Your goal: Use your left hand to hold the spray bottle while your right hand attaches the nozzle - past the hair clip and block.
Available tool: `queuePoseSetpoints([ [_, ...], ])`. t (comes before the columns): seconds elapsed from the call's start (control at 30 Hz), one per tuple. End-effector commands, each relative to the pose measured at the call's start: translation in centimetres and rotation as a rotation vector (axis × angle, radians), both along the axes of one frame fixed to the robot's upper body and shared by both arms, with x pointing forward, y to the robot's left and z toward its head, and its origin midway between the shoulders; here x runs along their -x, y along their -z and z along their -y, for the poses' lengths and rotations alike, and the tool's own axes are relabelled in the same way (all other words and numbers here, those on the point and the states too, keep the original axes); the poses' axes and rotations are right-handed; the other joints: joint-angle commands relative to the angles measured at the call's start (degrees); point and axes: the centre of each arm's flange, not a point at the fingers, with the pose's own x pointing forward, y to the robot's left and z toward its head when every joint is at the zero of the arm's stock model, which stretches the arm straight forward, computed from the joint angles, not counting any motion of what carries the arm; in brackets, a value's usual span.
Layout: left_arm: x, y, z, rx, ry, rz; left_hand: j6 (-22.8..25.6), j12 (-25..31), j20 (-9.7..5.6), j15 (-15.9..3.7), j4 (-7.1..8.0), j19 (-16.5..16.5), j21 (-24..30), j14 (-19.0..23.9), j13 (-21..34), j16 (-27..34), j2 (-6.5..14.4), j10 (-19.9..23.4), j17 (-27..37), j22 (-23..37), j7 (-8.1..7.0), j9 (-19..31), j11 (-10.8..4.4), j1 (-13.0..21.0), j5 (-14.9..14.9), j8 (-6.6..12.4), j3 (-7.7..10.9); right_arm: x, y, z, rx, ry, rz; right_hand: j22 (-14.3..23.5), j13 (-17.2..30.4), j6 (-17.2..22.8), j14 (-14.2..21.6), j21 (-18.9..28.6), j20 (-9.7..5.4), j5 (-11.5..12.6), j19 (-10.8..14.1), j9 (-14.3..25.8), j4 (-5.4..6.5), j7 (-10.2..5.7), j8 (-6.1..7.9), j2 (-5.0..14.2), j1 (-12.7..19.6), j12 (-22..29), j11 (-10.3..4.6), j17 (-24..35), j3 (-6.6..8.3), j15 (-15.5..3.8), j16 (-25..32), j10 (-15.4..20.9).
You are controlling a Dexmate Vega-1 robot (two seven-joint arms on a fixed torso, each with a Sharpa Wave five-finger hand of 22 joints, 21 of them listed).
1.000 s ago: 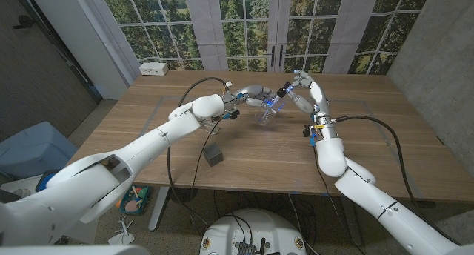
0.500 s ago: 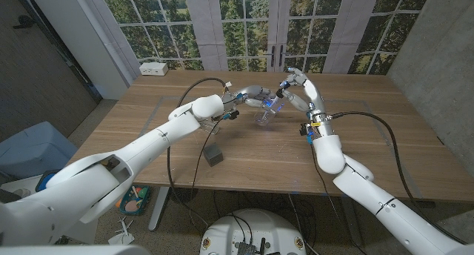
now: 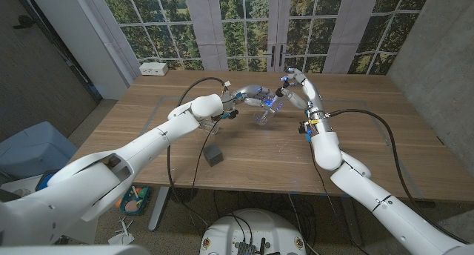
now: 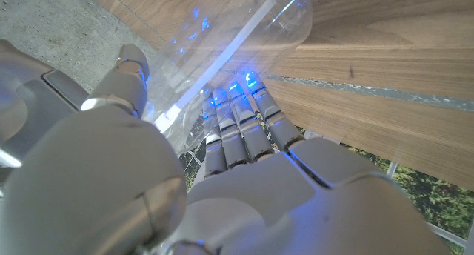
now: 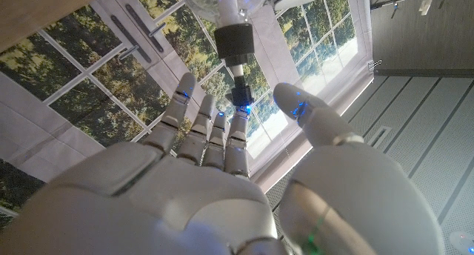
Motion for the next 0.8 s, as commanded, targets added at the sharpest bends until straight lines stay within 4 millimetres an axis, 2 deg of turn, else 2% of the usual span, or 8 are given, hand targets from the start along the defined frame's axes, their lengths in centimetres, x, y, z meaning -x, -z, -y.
queuePoseSetpoints([
  [0.03,0.1,-0.1,0.0,0.006,0.007,0.004,23.36,0.37,-0.07,-8.16,1.92,-0.39,0.33,0.05,0.18,-0.03,10.96,6.29,0.19,0.11,-2.63,0.18,-6.45,10.28,0.58,0.11,1.51,-0.5,0.1,0.6,-0.025,0.037,-0.022,0.13,0.04,0.04,0.5,0.64,-0.59,-0.4,1.46,-0.67,0.06,0.4,-0.68,1.02,0.28,0.46,0.41,0.38,-0.5,0.5,0.77,0.03],
  [0.23,0.2,-0.1,0.0,0.007,0.006,0.004,23.36,0.35,-0.11,-8.17,1.9,-0.4,0.38,0.0,0.18,-0.04,10.95,6.23,0.19,0.1,-2.7,0.19,-6.38,10.32,0.58,0.1,1.5,-0.4,0.5,1.2,-0.047,0.052,-0.027,-0.04,0.01,3.34,0.64,0.36,-0.63,-0.35,1.31,-1.97,0.15,0.83,-0.61,1.14,0.1,0.8,0.91,0.43,-0.38,0.43,0.95,0.45],
  [0.5,0.3,-0.1,0.2,0.007,0.006,0.004,23.36,0.39,-0.1,-8.25,1.89,-0.41,0.45,0.01,0.18,-0.02,10.96,6.29,0.2,0.1,-2.72,0.17,-6.39,10.34,0.58,0.07,1.49,0.0,1.0,1.8,-0.067,0.072,-0.015,-0.15,0.03,8.96,0.93,0.05,-0.2,-0.17,1.43,-3.37,0.17,1.33,0.53,1.2,-0.19,1.15,1.01,0.57,-0.14,0.21,1.28,1.46],
  [0.6,0.3,-0.1,0.3,0.006,0.007,0.005,23.37,0.38,-0.11,-8.22,1.87,-0.43,0.47,0.03,0.18,-0.02,10.94,6.27,0.19,0.1,-2.71,0.19,-6.48,10.36,0.58,0.08,1.51,0.1,1.2,1.8,-0.071,0.071,-0.006,-0.16,0.04,10.57,1.2,-0.08,-0.07,-0.13,1.37,-3.1,0.16,1.83,1.41,1.26,-0.24,1.21,0.97,0.62,-0.06,-0.04,1.44,1.83],
  [0.8,0.3,0.0,0.3,0.007,0.001,0.001,23.41,0.39,-0.12,-8.28,1.89,-0.39,0.54,0.05,0.18,0.0,10.92,6.25,0.2,0.09,-2.77,0.22,-6.43,10.34,0.57,0.1,1.47,0.5,1.5,2.0,-0.075,0.068,0.016,-0.13,0.07,12.29,1.76,-0.38,0.5,0.06,1.03,-2.03,0.06,1.46,3.06,1.2,-0.18,1.34,0.78,0.58,0.21,-0.33,1.65,2.66],
])
